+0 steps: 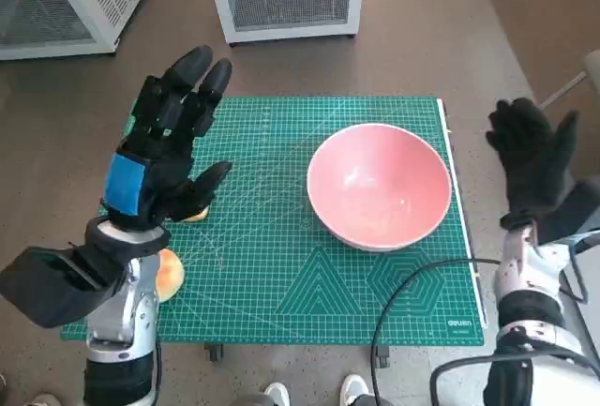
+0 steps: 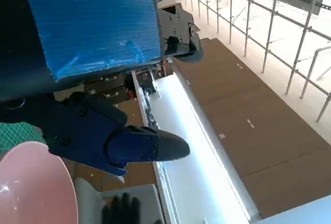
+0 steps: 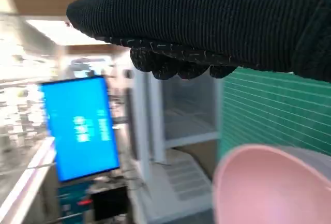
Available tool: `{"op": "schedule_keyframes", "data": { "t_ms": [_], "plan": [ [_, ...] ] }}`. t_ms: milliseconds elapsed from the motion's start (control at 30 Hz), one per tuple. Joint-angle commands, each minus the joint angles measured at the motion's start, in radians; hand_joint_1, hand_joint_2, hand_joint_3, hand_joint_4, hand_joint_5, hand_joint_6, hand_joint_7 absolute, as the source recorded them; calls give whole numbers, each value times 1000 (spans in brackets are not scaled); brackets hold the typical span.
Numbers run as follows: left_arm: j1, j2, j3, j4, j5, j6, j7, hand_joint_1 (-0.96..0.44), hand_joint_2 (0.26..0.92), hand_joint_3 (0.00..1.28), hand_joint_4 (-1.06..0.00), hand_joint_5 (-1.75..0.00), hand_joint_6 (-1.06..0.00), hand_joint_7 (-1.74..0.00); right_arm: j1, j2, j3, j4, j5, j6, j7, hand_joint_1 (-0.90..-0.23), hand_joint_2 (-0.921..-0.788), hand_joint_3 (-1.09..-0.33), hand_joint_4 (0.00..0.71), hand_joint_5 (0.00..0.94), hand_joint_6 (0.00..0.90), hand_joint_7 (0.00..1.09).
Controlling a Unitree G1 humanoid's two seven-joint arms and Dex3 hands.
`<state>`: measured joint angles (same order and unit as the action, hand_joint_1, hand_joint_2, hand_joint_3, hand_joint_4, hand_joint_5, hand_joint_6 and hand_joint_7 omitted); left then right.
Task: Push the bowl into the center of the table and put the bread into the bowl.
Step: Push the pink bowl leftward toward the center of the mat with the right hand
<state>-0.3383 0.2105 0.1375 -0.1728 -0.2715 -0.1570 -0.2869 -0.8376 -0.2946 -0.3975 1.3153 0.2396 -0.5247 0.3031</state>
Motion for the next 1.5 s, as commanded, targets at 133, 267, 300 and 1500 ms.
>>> {"op": "schedule_keyframes", "data": {
  "t_ms": [133, 267, 300, 1500],
  "plan": [
    [19, 11, 11, -32, -4, 13, 3, -581, 921, 325, -242, 0, -87, -530, 35, 65, 3, 19, -25, 57, -28, -556, -921, -757, 179, 3, 358, 6],
    [26, 14, 14, -43, -8, 24, 3, -582, 921, 325, -242, -1, -87, -531, 32, 99, 1, 20, -22, 76, -25, -569, -921, -751, 179, 3, 368, 10],
    [29, 15, 15, -46, -7, 26, 3, -583, 921, 325, -242, -1, -87, -531, 31, 109, 0, 20, -20, 80, -25, -574, -921, -750, 179, 3, 371, 12],
    [147, 62, 73, -202, -29, 96, 6, -620, 921, 349, -210, 0, -2, -638, -85, 313, -69, 23, 18, 152, -19, -563, -921, -730, 174, 0, 398, 16]
  ]
}}
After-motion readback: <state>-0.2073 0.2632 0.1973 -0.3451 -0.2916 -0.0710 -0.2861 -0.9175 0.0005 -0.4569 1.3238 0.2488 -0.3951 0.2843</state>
